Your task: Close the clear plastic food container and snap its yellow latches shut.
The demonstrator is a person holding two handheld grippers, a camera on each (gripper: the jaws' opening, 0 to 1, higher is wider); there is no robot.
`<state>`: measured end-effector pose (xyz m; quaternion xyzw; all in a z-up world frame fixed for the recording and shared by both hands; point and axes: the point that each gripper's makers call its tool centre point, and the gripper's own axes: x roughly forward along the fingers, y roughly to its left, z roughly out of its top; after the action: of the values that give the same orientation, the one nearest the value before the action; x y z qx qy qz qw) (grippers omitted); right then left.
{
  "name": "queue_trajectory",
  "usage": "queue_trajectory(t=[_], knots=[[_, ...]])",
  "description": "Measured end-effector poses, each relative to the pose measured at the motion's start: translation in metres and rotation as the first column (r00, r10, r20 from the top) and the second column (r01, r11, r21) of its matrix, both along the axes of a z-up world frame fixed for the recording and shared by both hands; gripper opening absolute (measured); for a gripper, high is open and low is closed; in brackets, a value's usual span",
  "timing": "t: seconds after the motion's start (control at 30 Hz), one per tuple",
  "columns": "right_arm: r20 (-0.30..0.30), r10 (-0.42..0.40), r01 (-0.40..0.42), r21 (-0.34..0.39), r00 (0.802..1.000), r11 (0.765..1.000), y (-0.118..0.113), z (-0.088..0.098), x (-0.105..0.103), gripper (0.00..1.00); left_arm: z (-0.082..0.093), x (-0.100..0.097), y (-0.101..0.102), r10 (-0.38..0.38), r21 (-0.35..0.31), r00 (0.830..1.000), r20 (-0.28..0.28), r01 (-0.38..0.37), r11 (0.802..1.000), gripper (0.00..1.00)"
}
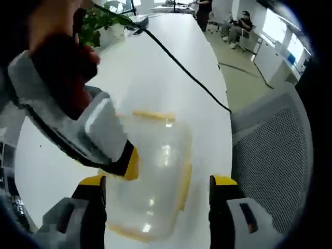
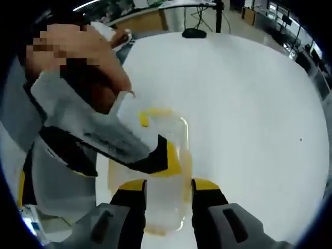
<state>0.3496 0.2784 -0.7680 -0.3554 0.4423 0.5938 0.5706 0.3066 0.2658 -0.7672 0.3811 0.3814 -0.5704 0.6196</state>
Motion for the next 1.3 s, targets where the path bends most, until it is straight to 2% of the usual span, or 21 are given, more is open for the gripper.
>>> queue_trajectory(t=[0.03, 0.07, 0.1, 0.17, 0.3, 0.37, 0.43, 0.5, 0.63, 0.73, 0.8, 0.87, 0.93, 1.03, 1.07, 1.17, 1.3], knots=[[0.015, -0.011, 0.011, 0.007, 1.0, 1.0, -0.001, 0.001, 0.0, 0.33, 0.001, 0.0, 0.001, 0.002, -0.006, 1.0, -0.017, -0.002, 1.0, 0.8], [0.036, -0.041, 0.039, 0.039, 0.999, 0.998, 0.001, 0.003, 0.002, 0.33, 0.003, -0.008, 0.006, -0.015, 0.0, 0.998, -0.059, 0.015, 1.0, 0.79], [0.043, -0.056, 0.055, 0.015, 0.998, 0.998, -0.006, 0.003, 0.001, 0.32, 0.004, -0.004, 0.005, -0.015, -0.012, 0.999, -0.03, 0.015, 1.0, 0.79], [0.117, -0.064, 0.059, 0.045, 0.991, 0.997, -0.009, 0.007, 0.005, 0.32, 0.004, -0.007, 0.01, -0.065, 0.001, 0.998, -0.018, 0.065, 0.998, 0.79], [0.101, -0.149, 0.139, 0.095, 0.984, 0.986, -0.012, 0.013, -0.005, 0.4, 0.005, -0.008, 0.016, -0.107, 0.011, 0.994, -0.017, 0.107, 0.994, 0.79], [0.138, -0.131, 0.117, 0.103, 0.982, 0.988, -0.014, 0.015, -0.006, 0.39, 0.007, -0.006, 0.018, -0.126, 0.012, 0.992, 0.001, 0.126, 0.992, 0.79], [0.132, -0.145, 0.133, 0.09, 0.981, 0.987, -0.018, 0.015, -0.014, 0.41, 0.007, -0.005, 0.021, -0.134, 0.017, 0.991, 0.008, 0.134, 0.991, 0.79], [0.136, -0.154, 0.144, 0.078, 0.979, 0.986, -0.021, 0.016, -0.02, 0.48, 0.007, -0.004, 0.024, -0.146, 0.021, 0.989, 0.014, 0.146, 0.989, 0.8], [0.145, -0.164, 0.151, 0.102, 0.976, 0.983, -0.021, 0.022, -0.028, 0.62, 0.006, 0.001, 0.031, -0.169, 0.036, 0.985, 0.034, 0.168, 0.985, 0.82], [0.145, -0.138, 0.127, 0.087, 0.98, 0.988, -0.024, 0.02, -0.035, 0.63, 0.006, 0.004, 0.036, -0.168, 0.036, 0.985, 0.022, 0.167, 0.985, 0.81], [0.134, -0.139, 0.131, 0.071, 0.981, 0.989, -0.026, 0.017, -0.039, 0.68, 0.007, 0.005, 0.038, -0.162, 0.031, 0.987, 0.023, 0.161, 0.986, 0.82], [0.137, -0.126, 0.117, 0.076, 0.982, 0.99, -0.025, 0.017, -0.041, 0.76, 0.006, 0.005, 0.04, -0.155, 0.027, 0.988, 0.012, 0.155, 0.988, 0.88], [0.12, -0.103, 0.093, 0.084, 0.987, 0.992, -0.023, 0.016, -0.045, 0.81, 0.003, 0.004, 0.044, -0.136, 0.035, 0.991, -0.012, 0.137, 0.99, 0.98], [0.169, -0.036, 0.024, 0.069, 0.985, 0.997, -0.022, 0.013, -0.04, 0.89, 0.001, 0.005, 0.047, -0.149, 0.036, 0.989, -0.011, 0.15, 0.988, 0.99], [0.165, -0.041, 0.03, 0.071, 0.985, 0.997, -0.022, 0.012, -0.04, 0.92, 0.0, 0.006, 0.047, -0.149, 0.039, 0.989, -0.01, 0.149, 0.988, 0.99], [0.153, -0.052, 0.04, 0.081, 0.987, 0.996, -0.019, 0.01, -0.042, 0.95, -0.005, 0.006, 0.049, -0.152, 0.049, 0.988, -0.013, 0.153, 0.987, 0.99], [0.157, -0.037, 0.028, 0.061, 0.987, 0.998, -0.017, 0.004, -0.046, 0.93, -0.006, 0.006, 0.051, -0.172, 0.065, 0.985, -0.006, 0.172, 0.983, 0.99]])
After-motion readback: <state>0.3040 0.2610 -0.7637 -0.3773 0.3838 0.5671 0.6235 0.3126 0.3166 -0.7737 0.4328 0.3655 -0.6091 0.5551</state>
